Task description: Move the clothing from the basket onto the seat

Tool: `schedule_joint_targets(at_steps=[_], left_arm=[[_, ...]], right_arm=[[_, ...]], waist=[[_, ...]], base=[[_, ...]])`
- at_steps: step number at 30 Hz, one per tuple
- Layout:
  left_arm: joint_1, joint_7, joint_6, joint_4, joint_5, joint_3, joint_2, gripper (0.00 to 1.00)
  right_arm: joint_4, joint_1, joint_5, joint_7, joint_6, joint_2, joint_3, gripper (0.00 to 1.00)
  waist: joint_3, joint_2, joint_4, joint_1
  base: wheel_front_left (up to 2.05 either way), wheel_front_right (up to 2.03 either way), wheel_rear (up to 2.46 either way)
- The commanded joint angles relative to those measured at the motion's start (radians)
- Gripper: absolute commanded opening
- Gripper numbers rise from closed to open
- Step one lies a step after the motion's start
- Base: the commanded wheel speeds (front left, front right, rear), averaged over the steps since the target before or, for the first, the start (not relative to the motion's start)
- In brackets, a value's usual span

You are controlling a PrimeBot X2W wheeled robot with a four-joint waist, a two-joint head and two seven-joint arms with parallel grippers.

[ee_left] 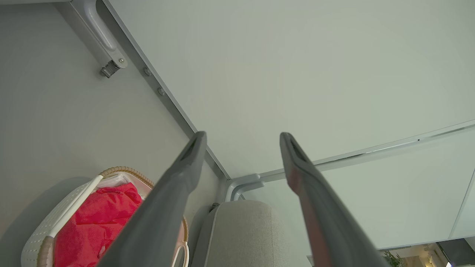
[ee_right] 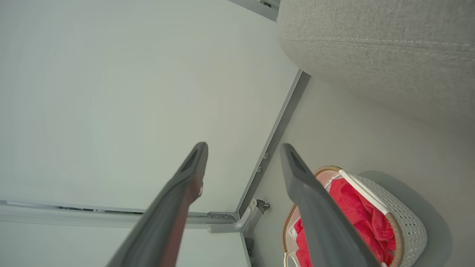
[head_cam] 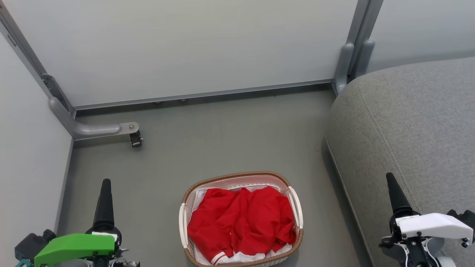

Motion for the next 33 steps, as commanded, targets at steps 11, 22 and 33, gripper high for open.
schedule_joint_targets(at_steps=[11, 22, 33], left_arm=[[0.014, -0.045, 0.025, -0.044, 0.241, -0.018, 0.007, 1.00], [0.038, -0.080, 0.042, -0.041, 0.432, -0.047, 0.008, 1.00], [0.054, -0.111, 0.057, -0.029, 0.572, -0.074, 0.009, 1.00]], right_arm=[[-0.032, -0.003, -0.210, -0.048, 0.000, -0.011, 0.018, 1.00], [-0.055, 0.008, -0.420, -0.083, 0.000, -0.012, 0.057, 1.00], [-0.072, 0.018, -0.644, -0.113, 0.000, -0.014, 0.105, 1.00]], waist=[[0.002, 0.0000, -0.001, 0.0000], [0.004, 0.0000, 0.001, 0.0000], [0.004, 0.0000, 0.002, 0.0000]], base=[[0.00, 0.00, 0.00], [0.00, 0.00, 0.00], [0.00, 0.00, 0.00]])
